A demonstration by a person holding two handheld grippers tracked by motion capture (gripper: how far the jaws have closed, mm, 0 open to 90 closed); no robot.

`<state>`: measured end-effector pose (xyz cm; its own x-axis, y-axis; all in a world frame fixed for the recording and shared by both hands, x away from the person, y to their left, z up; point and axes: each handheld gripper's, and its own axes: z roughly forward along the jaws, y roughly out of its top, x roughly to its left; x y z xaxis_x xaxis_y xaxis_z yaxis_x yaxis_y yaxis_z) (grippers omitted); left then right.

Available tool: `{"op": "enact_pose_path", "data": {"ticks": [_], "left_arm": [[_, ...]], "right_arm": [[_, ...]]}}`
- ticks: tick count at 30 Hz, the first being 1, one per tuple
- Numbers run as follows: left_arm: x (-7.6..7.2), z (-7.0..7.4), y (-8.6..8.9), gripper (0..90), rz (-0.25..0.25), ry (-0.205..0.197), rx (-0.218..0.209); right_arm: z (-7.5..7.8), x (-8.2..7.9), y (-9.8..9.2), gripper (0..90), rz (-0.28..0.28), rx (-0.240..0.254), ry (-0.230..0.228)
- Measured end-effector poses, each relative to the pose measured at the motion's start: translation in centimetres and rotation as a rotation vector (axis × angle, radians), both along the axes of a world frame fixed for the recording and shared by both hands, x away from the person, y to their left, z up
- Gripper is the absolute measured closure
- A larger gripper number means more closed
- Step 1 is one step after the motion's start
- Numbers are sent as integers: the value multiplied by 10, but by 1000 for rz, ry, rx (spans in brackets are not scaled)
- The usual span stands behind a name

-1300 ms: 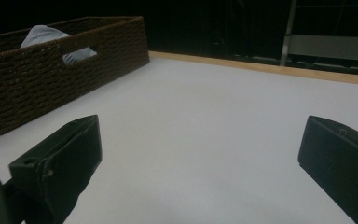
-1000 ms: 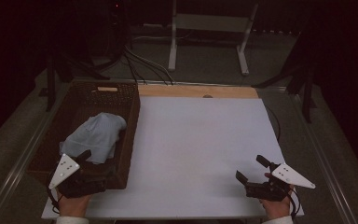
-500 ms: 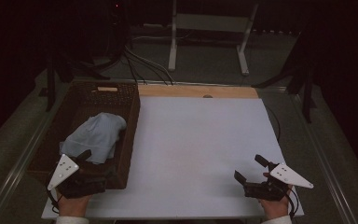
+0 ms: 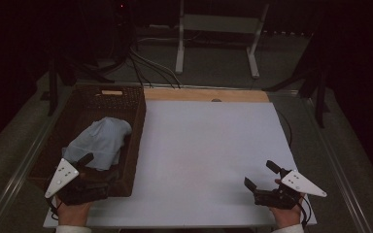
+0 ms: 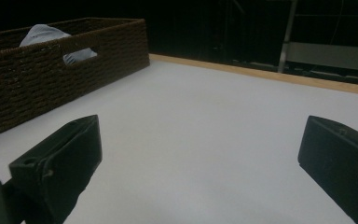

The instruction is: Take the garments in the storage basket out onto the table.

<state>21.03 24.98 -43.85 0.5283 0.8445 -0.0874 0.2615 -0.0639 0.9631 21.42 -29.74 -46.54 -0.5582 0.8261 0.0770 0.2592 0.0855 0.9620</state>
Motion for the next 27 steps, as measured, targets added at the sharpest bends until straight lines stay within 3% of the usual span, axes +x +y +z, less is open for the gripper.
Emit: {"op": "enact_pose_path", "data": {"ticks": [8, 18, 27], "left_arm": [[0, 6, 3, 0, 2, -11, 16], [4, 21, 5, 0, 7, 21, 55], [8, 29, 8, 0, 2, 16, 54]], "right_arm": [[0, 0, 1, 0, 4, 0, -3], [0, 0, 2, 0, 8, -5, -2], [0, -1, 2, 0, 10, -5, -1]]}}
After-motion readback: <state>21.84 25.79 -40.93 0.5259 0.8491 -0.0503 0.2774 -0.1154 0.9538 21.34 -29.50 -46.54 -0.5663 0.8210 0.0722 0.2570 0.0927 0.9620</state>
